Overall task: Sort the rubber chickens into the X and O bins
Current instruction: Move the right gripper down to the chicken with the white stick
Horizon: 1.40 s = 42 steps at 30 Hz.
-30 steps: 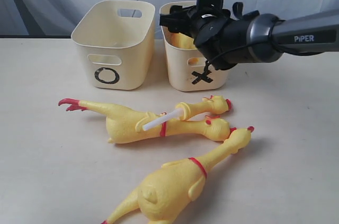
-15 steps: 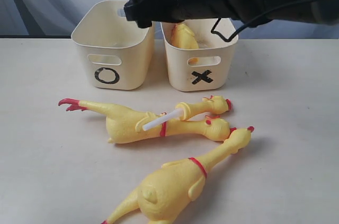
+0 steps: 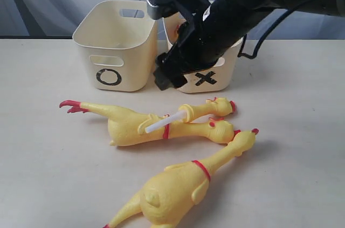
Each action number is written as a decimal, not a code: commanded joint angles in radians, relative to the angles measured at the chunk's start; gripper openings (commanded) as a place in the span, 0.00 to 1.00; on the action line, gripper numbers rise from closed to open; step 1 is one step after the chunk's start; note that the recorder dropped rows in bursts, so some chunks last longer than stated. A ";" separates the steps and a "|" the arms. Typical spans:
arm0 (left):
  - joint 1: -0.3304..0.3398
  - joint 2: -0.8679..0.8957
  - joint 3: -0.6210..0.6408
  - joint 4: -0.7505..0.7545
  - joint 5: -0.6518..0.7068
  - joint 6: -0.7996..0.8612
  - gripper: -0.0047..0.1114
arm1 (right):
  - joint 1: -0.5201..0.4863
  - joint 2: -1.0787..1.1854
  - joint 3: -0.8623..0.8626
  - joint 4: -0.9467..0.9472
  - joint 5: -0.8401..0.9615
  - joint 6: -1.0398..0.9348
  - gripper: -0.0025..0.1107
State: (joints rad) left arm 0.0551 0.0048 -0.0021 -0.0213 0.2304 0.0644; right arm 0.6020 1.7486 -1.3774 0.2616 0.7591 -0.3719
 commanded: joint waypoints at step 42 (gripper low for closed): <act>-0.006 -0.005 0.002 0.002 -0.006 -0.001 0.04 | -0.036 0.186 -0.004 -0.040 0.040 1.194 0.53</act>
State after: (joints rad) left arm 0.0551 0.0048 -0.0021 -0.0213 0.2304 0.0644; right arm 0.5730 1.9226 -1.3774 0.2217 0.7932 0.8217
